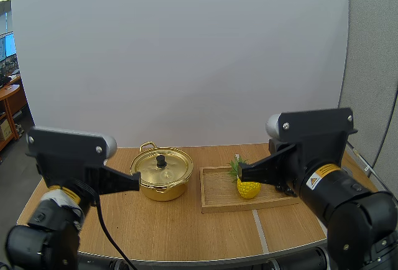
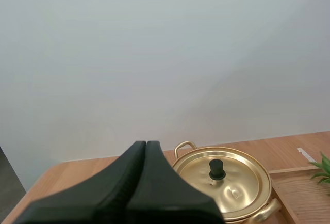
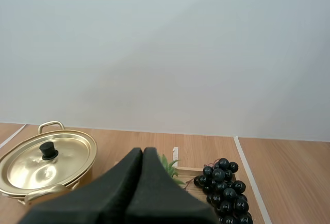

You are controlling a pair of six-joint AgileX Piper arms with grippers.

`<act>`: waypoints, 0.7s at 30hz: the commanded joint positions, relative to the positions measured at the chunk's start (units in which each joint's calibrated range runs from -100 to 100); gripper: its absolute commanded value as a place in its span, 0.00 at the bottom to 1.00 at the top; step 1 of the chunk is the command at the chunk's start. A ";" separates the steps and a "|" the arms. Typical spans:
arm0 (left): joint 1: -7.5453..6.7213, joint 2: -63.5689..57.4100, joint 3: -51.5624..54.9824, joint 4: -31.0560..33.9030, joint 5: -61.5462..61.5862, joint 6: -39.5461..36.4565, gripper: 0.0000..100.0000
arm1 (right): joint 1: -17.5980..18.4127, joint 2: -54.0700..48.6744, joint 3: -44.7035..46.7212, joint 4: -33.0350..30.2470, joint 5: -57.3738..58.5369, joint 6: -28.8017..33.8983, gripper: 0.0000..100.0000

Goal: Open the pot, put the grape inside, and close it

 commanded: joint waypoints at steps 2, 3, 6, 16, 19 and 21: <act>0.03 -0.14 -8.25 0.66 9.74 0.58 0.00 | -0.11 -0.12 -3.24 -0.47 5.81 -0.33 0.00; 0.03 -0.14 -10.21 0.66 12.28 0.58 0.00 | -0.11 -0.12 -3.74 -0.47 6.96 -0.33 0.00; 0.03 -0.14 -15.34 0.66 19.65 0.58 0.00 | -0.11 -0.12 -5.02 -0.47 10.16 -0.33 0.00; 0.03 -0.14 -22.38 0.66 31.85 0.58 0.00 | -0.11 -0.12 -11.84 -0.47 27.84 -0.24 0.00; 0.03 2.24 -22.38 0.66 34.83 0.49 0.00 | -0.11 0.22 -14.30 -0.47 30.60 -0.24 0.00; 0.03 4.56 -22.38 0.66 35.67 0.49 0.00 | -0.11 1.64 -16.01 -0.47 32.57 -0.24 0.00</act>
